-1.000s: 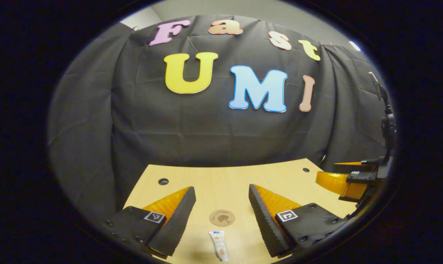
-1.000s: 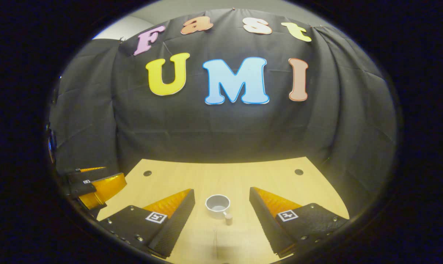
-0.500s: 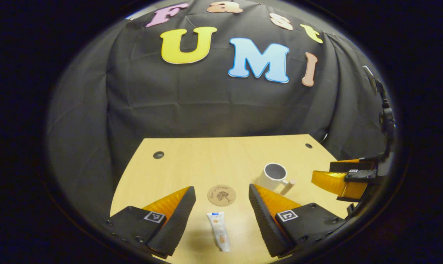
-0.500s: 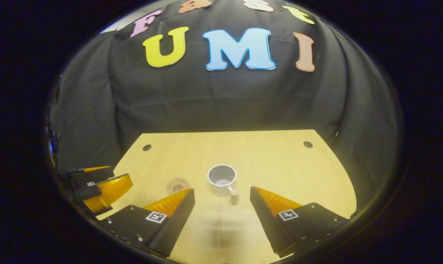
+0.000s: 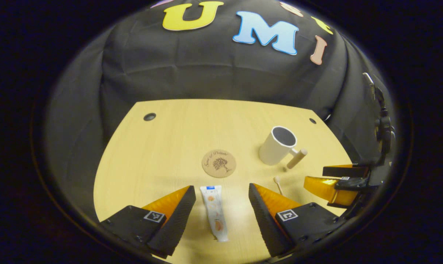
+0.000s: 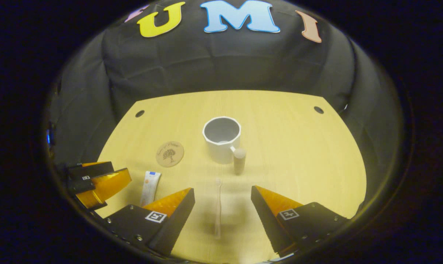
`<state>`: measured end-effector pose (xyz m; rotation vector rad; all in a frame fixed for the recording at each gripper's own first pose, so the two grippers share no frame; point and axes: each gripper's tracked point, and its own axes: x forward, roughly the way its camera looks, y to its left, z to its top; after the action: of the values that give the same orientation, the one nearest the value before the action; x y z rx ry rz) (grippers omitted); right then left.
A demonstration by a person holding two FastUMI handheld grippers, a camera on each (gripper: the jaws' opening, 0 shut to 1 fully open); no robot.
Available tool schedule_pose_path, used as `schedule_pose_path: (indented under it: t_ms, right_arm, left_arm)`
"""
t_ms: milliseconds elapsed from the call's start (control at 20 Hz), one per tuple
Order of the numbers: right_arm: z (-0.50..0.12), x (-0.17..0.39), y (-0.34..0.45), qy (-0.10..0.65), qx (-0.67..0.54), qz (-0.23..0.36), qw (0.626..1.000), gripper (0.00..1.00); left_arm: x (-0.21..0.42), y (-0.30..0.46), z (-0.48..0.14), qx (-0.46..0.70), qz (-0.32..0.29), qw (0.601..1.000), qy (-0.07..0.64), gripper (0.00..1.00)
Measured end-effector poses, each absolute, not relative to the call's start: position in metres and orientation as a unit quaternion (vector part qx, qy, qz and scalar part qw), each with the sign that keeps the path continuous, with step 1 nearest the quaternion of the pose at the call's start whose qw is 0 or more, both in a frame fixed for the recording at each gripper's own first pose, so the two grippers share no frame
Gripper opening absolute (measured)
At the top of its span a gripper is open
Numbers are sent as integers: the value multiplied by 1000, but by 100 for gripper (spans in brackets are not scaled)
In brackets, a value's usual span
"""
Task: Put the toothbrush and toothpaste on the desktop into the cup, then pick up the cup and place it on the coaster on the desktop.
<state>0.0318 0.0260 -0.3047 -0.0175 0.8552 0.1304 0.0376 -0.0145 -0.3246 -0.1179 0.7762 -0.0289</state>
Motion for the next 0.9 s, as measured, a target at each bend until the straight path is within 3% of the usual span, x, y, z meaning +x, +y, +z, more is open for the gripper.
schedule_pose_path:
  t_ms: [350, 900]
  right_arm:
    - [-361, 16, 23, 507, -5, 46, 860, 95]
    - [-384, 3, 11, 580, -41, 36, 813, 94]
  left_arm:
    - [19, -10, -386, -77, -9, 884, 461, 95]
    - [7, 3, -445, -49, 19, 830, 556, 96]
